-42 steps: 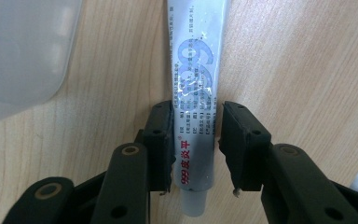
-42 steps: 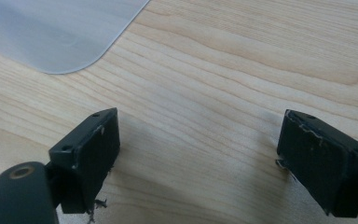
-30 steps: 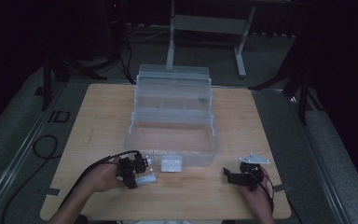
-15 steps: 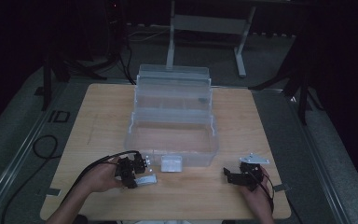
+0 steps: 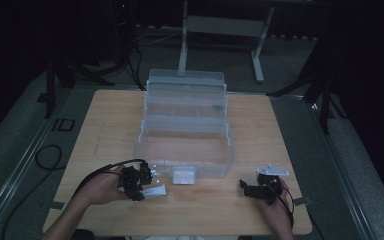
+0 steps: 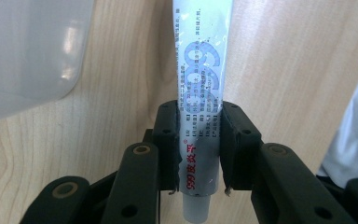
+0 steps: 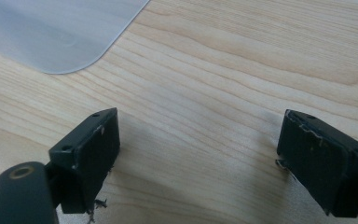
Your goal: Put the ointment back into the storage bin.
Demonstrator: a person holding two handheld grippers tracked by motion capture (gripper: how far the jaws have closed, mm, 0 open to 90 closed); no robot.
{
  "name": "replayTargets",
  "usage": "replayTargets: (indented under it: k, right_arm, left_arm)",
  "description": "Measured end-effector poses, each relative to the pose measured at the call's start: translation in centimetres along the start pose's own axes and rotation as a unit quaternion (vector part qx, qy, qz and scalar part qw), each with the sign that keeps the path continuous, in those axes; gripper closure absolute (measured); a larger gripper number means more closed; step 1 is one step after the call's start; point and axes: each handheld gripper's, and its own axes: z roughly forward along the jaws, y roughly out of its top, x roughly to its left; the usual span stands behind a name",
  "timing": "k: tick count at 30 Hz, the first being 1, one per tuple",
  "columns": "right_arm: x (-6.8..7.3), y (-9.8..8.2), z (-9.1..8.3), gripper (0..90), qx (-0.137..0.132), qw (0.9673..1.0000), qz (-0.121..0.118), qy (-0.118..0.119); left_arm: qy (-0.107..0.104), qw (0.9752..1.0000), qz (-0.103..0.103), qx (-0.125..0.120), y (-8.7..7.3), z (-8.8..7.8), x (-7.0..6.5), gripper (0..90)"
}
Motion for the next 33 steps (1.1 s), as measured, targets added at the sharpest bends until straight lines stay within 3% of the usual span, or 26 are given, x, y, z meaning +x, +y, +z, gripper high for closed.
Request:
replayTargets:
  k: [10,33]
  right_arm:
    - [0.0,0.0,0.0,12.8,0.0,1.0,0.0,0.0]
    - [0.0,0.0,0.0,12.8,0.0,1.0,0.0,0.0]
  left_arm:
    - [0.006,0.9997,0.023,0.0,-0.7,-1.5,-0.3,70.9]
    - [0.006,0.9987,0.041,-0.03,-1.5,-4.4,-0.1,70.8]
